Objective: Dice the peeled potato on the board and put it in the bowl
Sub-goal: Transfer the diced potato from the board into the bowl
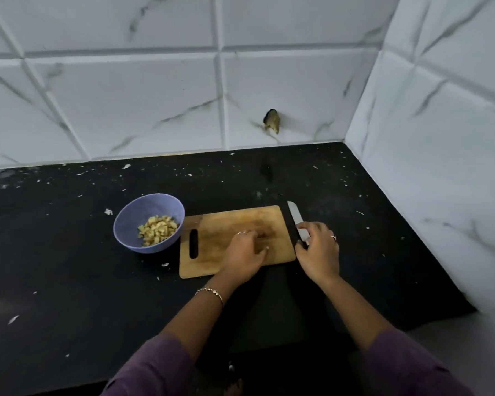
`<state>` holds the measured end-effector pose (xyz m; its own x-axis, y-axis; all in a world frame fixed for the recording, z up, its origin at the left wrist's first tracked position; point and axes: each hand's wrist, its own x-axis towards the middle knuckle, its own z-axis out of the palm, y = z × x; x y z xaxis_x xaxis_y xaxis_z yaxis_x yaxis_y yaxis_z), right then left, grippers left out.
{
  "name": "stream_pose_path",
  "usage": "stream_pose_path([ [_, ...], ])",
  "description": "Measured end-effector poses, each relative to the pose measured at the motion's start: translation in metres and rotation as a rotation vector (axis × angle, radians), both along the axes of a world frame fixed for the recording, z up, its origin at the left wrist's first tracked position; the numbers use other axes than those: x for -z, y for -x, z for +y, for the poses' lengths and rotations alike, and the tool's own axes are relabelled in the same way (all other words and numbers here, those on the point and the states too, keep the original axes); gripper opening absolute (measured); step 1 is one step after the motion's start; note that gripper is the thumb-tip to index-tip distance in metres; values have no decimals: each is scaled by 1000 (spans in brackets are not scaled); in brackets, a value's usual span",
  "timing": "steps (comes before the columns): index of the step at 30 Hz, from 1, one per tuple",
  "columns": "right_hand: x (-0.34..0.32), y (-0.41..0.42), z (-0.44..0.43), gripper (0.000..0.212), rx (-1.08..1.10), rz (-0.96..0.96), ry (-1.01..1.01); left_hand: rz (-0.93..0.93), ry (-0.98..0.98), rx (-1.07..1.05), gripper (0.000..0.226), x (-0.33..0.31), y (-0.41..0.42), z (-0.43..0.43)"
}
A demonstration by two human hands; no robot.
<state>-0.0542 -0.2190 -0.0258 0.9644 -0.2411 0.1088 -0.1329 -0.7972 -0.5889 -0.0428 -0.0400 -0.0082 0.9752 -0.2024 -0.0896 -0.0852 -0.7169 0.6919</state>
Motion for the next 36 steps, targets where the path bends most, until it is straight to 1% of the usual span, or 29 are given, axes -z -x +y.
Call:
stream_pose_path([
  [2, 5, 8, -9, 49, 79, 36, 45, -18, -116, 26, 50, 8, 4, -4],
  [4, 14, 14, -16, 60, 107, 83, 87, -42, -209, 40, 54, 16, 8, -8],
  [6, 23, 18, -21, 63, 114, 113, 122, -77, -253, 35, 54, 23, 11, -9],
  [11, 26, 19, -23, 47, 96, 103, 232, -109, -243, 20, 54, 28, 13, -10],
  [17, 29, 21, -22, 27, 125, 34, 222, -98, -202, 8, 54, 31, 13, -9],
  [20, 29, 18, -21, 23, 124, 34, 233, -100, -188, 11, 56, 30, 12, -9],
  [23, 28, 17, -20, 22, 126, -2, 171, -107, -182, 11, 60, 29, 15, -9],
  [25, 27, 17, -17, 20, 59, -71, 126, -142, -180, -32, 64, 31, 20, -9],
  [28, 24, 13, -8, 18, -87, -158, 137, -188, -198, -110, 77, 34, 27, -6],
  [32, 19, 2, 15, 19, -242, -133, 218, -205, -228, -226, 102, 36, 33, 7],
  [36, 19, -10, 39, 15, -346, -109, 269, -132, -245, -327, 114, 37, 37, 28],
])
